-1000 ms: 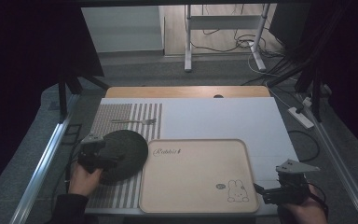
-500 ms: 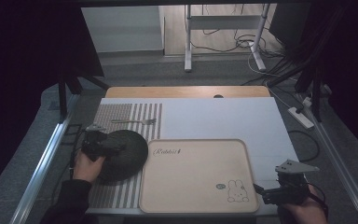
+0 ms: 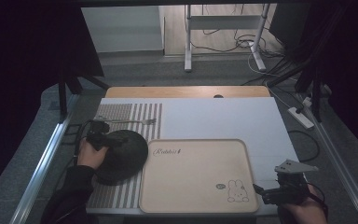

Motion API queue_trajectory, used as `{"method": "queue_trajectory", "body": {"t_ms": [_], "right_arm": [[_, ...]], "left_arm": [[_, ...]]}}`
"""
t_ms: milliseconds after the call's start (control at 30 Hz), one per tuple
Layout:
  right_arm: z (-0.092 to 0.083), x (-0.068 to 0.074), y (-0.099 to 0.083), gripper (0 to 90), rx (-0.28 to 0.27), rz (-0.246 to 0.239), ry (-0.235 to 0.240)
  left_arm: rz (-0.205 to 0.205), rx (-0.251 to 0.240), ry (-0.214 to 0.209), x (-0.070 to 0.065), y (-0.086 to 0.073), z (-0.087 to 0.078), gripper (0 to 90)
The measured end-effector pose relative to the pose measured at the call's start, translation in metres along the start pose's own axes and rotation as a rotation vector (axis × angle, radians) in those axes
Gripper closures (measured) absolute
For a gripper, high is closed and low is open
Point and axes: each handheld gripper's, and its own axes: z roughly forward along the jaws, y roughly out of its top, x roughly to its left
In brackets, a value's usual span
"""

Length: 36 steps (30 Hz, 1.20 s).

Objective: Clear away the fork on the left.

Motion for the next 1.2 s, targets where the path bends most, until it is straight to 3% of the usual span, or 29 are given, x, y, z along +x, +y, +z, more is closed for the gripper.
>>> {"method": "queue_trajectory", "body": {"t_ms": [267, 600, 1133, 1200], "right_arm": [[0.000, 0.000, 0.000, 0.0, 0.003, 0.001, 0.002], [0.001, -0.001, 0.000, 0.0, 0.004, 0.003, 0.004], [0.001, -0.001, 0.000, 0.0, 0.006, 0.003, 0.007], [0.001, -0.001, 0.000, 0.0, 0.006, 0.003, 0.007]], "left_arm": [[-0.028, -0.004, -0.003, 0.014, 0.016, 0.007, 0.0], [-0.051, 0.059, -0.006, 0.028, 0.035, 0.027, 0.5], [-0.087, 0.121, 0.056, 0.048, 0.055, 0.059, 2.0], [-0.089, 0.129, 0.081, 0.050, 0.058, 0.062, 4.4]]}}
